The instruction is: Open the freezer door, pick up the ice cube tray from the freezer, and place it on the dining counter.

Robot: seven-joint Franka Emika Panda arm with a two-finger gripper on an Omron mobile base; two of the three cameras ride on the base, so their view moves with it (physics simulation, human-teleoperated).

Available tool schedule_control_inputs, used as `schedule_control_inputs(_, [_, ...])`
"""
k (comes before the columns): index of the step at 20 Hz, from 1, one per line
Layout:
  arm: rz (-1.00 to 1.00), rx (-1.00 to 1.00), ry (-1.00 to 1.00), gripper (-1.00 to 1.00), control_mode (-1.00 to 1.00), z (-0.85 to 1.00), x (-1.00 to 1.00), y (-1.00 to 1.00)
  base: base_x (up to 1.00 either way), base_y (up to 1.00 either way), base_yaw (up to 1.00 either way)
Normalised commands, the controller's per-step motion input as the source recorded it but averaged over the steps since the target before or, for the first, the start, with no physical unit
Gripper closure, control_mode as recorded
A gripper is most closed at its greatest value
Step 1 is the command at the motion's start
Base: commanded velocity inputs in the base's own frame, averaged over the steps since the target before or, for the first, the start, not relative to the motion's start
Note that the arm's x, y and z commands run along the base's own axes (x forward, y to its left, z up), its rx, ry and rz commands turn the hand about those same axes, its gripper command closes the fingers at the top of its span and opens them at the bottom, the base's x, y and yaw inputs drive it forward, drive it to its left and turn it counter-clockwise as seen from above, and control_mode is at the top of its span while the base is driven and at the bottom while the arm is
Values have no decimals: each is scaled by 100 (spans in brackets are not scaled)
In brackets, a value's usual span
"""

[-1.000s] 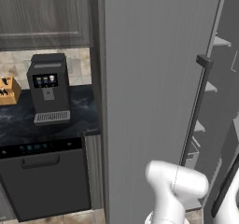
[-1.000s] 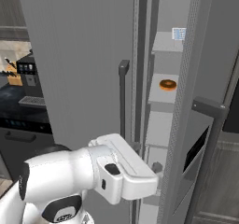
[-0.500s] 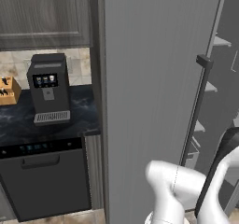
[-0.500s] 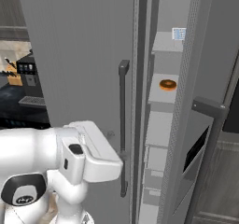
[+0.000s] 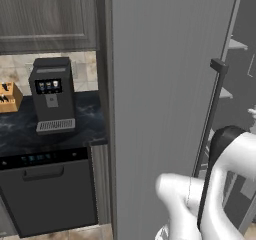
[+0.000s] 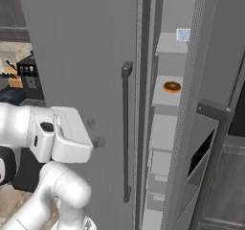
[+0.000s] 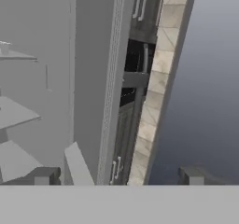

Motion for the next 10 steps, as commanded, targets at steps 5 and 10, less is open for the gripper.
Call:
schedule_control_inputs(5, [-6, 0, -13, -100, -100, 0, 54, 6, 0, 0, 0])
schedule_control_inputs(10, [-5, 0, -15, -100, -100, 0, 49, 0, 0, 0, 0])
